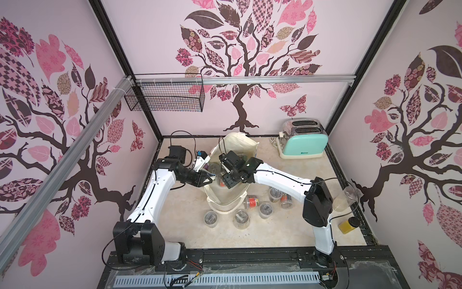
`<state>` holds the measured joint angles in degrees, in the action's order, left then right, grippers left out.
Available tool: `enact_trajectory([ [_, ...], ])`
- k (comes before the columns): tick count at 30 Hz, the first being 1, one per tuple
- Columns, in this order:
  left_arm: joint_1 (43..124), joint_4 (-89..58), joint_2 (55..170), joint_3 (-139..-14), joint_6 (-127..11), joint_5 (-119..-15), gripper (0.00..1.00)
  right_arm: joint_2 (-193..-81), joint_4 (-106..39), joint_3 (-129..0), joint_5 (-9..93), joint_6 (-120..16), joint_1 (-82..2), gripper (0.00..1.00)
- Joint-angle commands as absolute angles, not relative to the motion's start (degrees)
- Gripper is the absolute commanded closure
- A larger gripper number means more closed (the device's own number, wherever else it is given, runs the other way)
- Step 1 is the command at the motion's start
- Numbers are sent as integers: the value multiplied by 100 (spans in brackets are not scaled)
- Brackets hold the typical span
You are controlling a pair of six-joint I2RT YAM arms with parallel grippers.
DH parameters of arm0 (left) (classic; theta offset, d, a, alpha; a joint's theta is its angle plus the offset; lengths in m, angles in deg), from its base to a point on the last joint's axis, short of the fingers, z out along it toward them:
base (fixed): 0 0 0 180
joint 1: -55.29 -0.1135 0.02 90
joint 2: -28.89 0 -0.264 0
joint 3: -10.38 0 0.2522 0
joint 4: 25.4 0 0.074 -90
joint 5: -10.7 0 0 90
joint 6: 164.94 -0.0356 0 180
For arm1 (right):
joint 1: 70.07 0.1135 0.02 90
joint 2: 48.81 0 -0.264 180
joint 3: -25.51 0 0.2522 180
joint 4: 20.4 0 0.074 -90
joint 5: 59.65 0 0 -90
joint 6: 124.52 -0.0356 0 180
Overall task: Take out the seed jars from the canvas bag
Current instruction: Pick up the seed jar from the canvas bag, then place the seed jar at the center of the board.
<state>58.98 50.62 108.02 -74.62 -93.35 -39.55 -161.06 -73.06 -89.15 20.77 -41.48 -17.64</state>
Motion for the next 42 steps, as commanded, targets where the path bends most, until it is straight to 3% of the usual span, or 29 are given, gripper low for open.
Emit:
enact_trajectory([
  [1,5913,5051,10847,-7634,-9171,-3863,100,-15196,-6633,-8429,2333,-3970,-1767,28],
  [8,5908,5115,10892,-7736,-9199,-3919,100,-13970,-6144,-7622,2560,-3909,-1935,29],
  [13,5899,5160,10897,-7739,-9216,-3922,100,-13165,-6277,-7499,3010,-4409,-2489,28],
  [19,5904,5150,10846,-7692,-9254,-3940,100,-12240,-6137,-6838,2044,-4270,-2835,28],
  [23,5902,5159,10810,-7703,-9298,-3941,100,-11799,-6041,-6083,1796,-4796,-3547,27],
  [27,5912,5151,10744,-7637,-9311,-3899,100,-11916,-6108,-5600,2054,-5197,-4406,27],
  [36,5908,5226,10641,-7639,-9433,-3974,100,-13103,-5754,-4929,846,-5073,-4504,25],
  [42,5916,5157,10576,-7554,-9436,-4009,100,-13473,-5456,-4640,1080,-5354,-4961,25],
])
